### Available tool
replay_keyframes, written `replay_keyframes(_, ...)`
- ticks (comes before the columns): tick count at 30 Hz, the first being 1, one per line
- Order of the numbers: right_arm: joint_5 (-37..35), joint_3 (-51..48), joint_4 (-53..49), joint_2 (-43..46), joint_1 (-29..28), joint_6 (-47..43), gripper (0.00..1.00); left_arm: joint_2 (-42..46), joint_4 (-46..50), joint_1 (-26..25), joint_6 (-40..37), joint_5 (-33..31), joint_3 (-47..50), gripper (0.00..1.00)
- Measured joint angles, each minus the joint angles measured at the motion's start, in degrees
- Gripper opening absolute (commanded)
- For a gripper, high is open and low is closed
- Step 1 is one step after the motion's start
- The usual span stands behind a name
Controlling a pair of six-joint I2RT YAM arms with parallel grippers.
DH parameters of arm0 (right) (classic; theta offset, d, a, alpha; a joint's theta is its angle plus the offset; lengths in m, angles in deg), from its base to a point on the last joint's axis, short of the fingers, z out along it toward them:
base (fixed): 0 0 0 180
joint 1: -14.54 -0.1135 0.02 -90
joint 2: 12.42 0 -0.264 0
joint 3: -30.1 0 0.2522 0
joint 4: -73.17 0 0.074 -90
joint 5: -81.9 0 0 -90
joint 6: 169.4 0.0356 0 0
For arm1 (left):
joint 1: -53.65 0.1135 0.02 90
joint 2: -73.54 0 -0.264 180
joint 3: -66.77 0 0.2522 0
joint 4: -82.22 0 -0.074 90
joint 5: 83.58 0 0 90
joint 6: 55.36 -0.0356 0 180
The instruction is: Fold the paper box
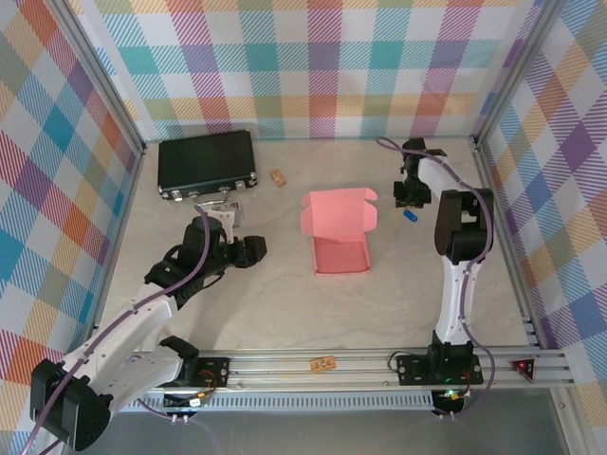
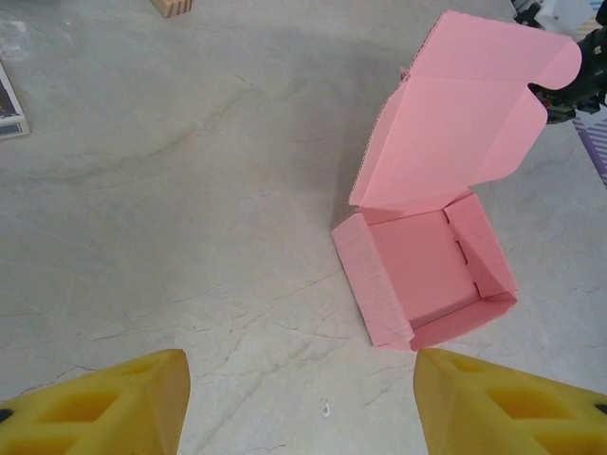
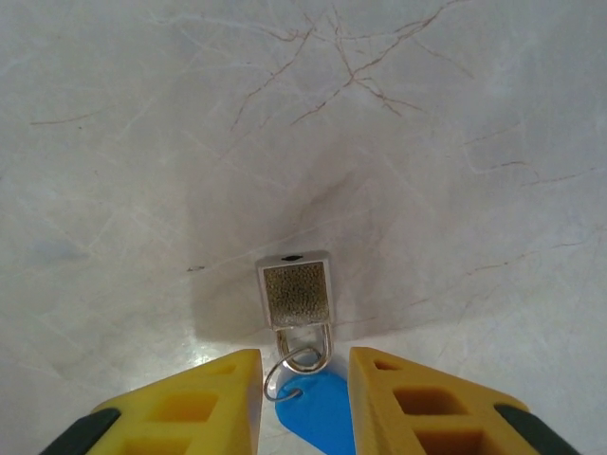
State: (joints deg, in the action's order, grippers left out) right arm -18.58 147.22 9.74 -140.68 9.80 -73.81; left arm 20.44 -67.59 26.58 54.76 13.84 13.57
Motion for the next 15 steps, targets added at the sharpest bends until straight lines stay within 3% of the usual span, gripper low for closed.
replay_keyframes(6, -0.98, 0.79, -0.76, -1.40, -0.24, 0.61, 0.24, -0.02, 0.00, 0.00, 0.02, 0.07, 0.00, 0.63)
replay_keyframes(15, -1.81, 1.81, -1.01, -1.55, -0.50, 1.92, 0.03, -0.04, -0.02, 0.00, 0.02, 0.57, 0.20, 0.63)
